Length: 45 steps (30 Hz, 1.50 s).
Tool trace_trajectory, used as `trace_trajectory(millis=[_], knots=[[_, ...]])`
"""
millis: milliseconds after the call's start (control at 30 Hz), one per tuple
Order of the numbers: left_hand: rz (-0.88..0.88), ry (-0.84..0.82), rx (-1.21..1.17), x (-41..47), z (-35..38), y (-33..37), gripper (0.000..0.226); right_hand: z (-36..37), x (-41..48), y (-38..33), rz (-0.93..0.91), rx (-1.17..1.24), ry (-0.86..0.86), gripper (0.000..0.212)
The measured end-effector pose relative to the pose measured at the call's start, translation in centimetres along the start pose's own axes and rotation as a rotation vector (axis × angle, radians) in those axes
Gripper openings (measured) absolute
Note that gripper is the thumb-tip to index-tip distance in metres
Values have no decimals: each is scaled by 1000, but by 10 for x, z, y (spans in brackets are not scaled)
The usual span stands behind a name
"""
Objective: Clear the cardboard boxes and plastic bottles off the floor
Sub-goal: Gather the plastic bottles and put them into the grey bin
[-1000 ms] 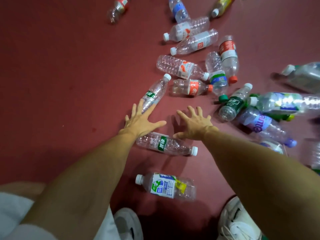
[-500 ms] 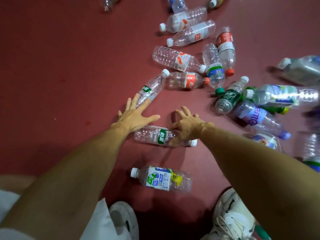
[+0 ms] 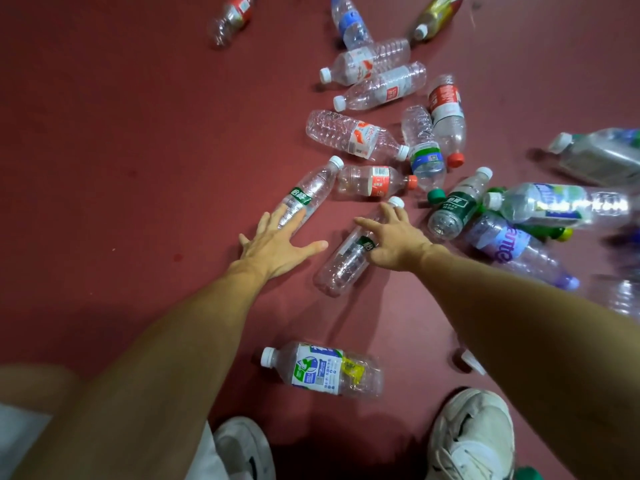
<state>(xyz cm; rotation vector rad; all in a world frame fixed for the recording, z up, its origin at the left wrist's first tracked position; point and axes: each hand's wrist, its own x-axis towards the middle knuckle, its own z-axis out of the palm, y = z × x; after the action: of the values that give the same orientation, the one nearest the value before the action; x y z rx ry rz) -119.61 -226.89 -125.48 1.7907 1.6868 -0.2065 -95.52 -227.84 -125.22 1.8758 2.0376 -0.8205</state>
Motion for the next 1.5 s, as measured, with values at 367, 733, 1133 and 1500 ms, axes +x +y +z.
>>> trace_trajectory(millis=[367,733,1133,1500], knots=[[89,320,-10,-1,-3,-1,50,9,14,-24,23,182,23,72],[-87,195,-93,10,8,0,64,11,8,-6,46,205,2,76],[-118,204,-42,15,1,11,48,19,16,-14,72,225,32,97],[-138,68,37,22,5,7,94,24,17,-14,69,244,15,108]])
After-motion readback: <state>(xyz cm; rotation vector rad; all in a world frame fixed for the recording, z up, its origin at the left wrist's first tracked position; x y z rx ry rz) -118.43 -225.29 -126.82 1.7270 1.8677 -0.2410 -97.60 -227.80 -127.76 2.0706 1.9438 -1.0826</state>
